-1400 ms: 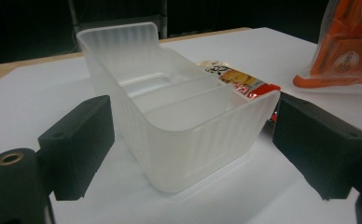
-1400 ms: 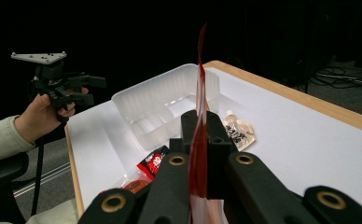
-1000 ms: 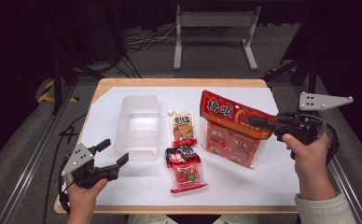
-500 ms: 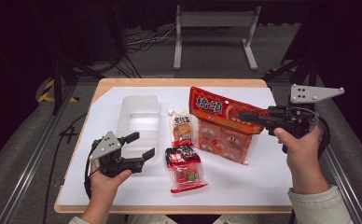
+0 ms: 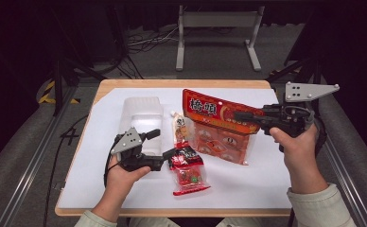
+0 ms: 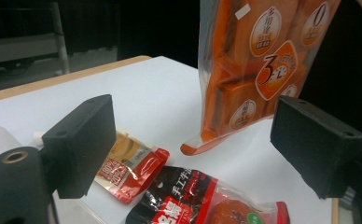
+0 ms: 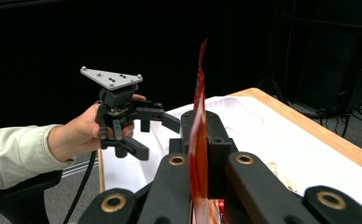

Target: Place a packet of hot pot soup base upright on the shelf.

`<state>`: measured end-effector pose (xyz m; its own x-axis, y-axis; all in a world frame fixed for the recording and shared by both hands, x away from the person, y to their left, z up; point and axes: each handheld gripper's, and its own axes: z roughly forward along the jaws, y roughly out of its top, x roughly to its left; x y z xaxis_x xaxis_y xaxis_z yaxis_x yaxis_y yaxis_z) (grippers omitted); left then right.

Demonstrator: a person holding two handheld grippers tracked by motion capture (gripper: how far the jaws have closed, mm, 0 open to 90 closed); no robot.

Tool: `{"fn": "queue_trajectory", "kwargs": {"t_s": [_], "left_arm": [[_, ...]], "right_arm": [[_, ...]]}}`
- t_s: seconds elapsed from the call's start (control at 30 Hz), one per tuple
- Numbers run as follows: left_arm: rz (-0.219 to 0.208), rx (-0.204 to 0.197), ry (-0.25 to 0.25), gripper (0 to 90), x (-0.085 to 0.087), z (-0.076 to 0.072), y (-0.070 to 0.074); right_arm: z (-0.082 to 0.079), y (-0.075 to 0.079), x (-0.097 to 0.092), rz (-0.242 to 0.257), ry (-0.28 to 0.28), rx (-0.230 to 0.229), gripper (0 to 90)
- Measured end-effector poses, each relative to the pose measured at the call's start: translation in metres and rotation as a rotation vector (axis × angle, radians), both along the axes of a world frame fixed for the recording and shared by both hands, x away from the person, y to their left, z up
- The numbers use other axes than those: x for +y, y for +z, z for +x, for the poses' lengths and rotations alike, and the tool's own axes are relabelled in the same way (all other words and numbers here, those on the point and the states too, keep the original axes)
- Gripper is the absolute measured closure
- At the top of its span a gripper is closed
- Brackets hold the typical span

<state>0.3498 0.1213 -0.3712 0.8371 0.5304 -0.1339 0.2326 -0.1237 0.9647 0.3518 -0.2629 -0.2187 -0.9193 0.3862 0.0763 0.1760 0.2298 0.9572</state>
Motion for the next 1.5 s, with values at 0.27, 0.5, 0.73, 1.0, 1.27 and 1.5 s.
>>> {"fn": "queue_trajectory", "kwargs": {"t_s": [0.27,0.5,0.73,1.0,1.27,1.5], "left_arm": [[0.008,-0.001,0.004,14.8,-0.008,0.01,0.001],[-0.016,0.008,-0.031,9.5,-0.016,0.019,0.001],[-0.047,-0.031,-0.104,6.5,-0.028,0.021,0.002],[-0.076,-0.04,-0.198,5.2,-0.042,0.024,0.002],[-0.114,-0.059,-0.278,17.7,-0.049,0.026,-0.001],[-0.151,-0.098,-0.331,41.2,-0.046,0.023,-0.002]], "right_arm": [[0.001,0.001,0.01,0.006,0.032,-0.006,90.0],[0.002,0.001,0.022,0.007,0.062,-0.012,90.0],[0.002,0.0,0.031,0.006,0.082,-0.016,90.0],[0.002,-0.003,0.037,0.028,0.105,-0.022,90.0],[0.003,-0.011,0.042,0.047,0.132,-0.02,90.0],[0.011,-0.019,0.039,0.107,0.156,0.004,90.0]]}}
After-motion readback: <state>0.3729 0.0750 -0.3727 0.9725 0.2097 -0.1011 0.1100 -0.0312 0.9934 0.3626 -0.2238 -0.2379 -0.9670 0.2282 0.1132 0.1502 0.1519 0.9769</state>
